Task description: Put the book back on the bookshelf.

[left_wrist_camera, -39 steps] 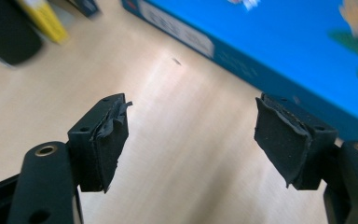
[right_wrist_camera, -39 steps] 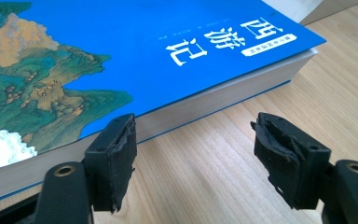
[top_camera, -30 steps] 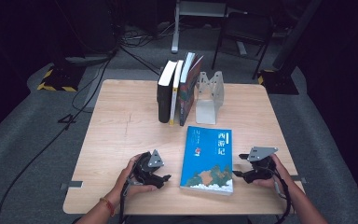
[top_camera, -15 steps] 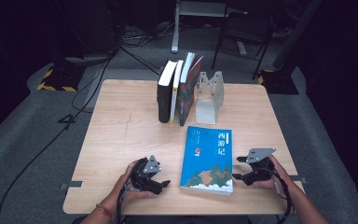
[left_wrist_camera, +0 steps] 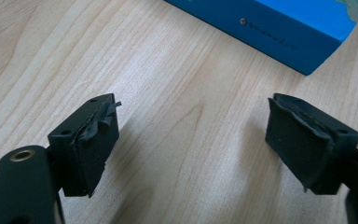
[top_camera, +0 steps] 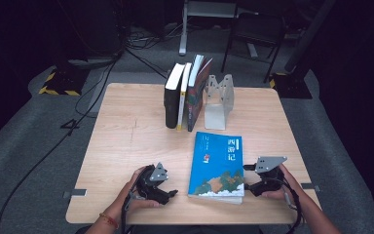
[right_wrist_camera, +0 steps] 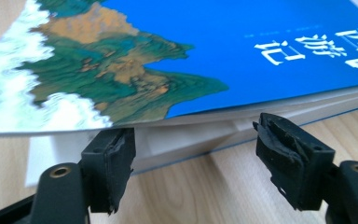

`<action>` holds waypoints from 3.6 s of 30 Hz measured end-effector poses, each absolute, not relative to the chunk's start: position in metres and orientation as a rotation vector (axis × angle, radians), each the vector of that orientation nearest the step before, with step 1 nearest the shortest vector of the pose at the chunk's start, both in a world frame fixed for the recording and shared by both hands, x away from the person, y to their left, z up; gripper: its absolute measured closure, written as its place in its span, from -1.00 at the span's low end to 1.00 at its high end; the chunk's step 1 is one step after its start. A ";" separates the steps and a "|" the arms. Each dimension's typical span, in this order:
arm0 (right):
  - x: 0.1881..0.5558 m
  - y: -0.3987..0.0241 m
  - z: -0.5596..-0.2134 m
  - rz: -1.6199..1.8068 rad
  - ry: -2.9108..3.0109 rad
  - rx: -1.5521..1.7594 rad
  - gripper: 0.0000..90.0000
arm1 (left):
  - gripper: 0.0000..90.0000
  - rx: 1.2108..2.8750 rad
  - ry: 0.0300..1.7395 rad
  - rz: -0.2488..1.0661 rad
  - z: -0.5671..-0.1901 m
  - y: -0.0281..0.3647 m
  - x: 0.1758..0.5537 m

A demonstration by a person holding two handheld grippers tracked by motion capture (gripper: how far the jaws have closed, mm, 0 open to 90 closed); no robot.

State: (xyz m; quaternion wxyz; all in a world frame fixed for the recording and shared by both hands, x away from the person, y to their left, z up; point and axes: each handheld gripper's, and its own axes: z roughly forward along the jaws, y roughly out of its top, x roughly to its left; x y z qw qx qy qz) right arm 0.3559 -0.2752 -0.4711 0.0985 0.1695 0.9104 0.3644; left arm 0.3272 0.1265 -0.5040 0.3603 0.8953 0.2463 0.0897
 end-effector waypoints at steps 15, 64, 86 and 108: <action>0.355 -0.278 -0.473 1.055 2.677 0.474 -0.44 | -0.56 2.297 0.556 0.162 -0.488 0.105 0.304; 0.355 -0.259 -0.442 1.232 2.462 0.498 -0.36 | 0.76 2.213 0.420 0.286 -0.461 0.005 0.309; 0.378 -0.217 -0.459 1.222 2.586 0.265 0.08 | 0.78 2.248 0.407 0.273 -0.454 0.110 0.315; 0.355 -0.236 -0.448 1.188 2.496 0.197 0.85 | 0.35 2.244 0.563 0.484 -0.450 0.116 0.363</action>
